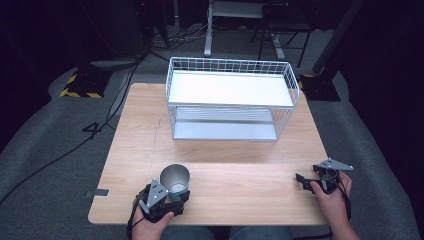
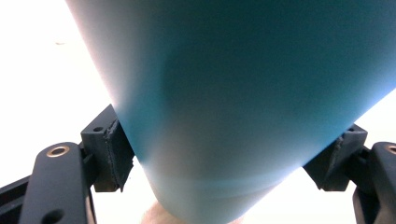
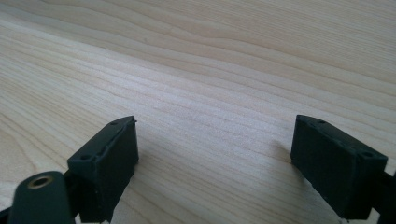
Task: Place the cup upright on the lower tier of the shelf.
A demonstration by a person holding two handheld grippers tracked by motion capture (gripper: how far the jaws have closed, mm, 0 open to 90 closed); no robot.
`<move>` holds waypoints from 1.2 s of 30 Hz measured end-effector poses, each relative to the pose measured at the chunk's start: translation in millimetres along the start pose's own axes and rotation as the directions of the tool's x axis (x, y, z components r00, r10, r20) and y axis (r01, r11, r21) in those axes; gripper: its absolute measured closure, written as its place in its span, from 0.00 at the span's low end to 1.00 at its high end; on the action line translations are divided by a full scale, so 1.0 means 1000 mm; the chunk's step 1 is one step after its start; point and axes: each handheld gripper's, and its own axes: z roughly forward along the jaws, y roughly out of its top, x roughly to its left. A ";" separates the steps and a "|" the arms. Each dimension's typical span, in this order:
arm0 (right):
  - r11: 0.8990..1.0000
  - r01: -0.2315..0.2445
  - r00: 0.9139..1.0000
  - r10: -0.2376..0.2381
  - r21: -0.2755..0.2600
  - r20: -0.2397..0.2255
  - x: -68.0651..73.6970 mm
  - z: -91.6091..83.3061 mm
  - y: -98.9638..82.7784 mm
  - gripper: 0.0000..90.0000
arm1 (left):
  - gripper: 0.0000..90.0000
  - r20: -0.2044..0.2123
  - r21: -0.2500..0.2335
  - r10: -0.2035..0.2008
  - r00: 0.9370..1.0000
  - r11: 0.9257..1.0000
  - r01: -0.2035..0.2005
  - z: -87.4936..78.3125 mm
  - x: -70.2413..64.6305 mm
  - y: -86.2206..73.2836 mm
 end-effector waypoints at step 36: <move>1.000 0.002 1.000 -0.002 0.001 0.000 0.000 0.000 0.000 0.17 | 0.26 0.118 -0.041 0.019 0.993 0.999 -0.014 0.065 -0.014 0.087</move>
